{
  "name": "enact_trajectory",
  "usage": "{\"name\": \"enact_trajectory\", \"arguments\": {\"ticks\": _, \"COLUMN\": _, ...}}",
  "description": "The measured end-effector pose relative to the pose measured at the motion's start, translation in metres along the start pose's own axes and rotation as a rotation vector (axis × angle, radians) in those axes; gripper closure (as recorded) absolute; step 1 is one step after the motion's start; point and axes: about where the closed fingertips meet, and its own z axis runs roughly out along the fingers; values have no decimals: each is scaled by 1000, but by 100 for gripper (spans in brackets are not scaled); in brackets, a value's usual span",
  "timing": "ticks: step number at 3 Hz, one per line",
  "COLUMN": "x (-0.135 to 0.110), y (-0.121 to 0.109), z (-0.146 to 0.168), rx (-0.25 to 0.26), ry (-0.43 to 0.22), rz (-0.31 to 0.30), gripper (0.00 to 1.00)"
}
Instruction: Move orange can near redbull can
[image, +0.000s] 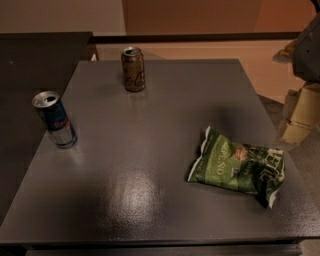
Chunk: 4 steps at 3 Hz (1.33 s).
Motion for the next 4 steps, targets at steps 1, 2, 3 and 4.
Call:
{"name": "enact_trajectory", "arguments": {"ticks": 1, "x": -4, "y": -2, "z": 1, "rx": 21, "ry": 0, "rz": -3, "gripper": 0}}
{"name": "enact_trajectory", "arguments": {"ticks": 2, "x": -29, "y": -19, "z": 12, "rx": 42, "ry": -46, "rz": -15, "gripper": 0}}
{"name": "enact_trajectory", "arguments": {"ticks": 3, "x": -61, "y": -44, "z": 32, "rx": 41, "ry": -128, "rz": -17, "gripper": 0}}
{"name": "enact_trajectory", "arguments": {"ticks": 4, "x": -95, "y": -74, "z": 57, "rx": 22, "ry": -224, "rz": 2, "gripper": 0}}
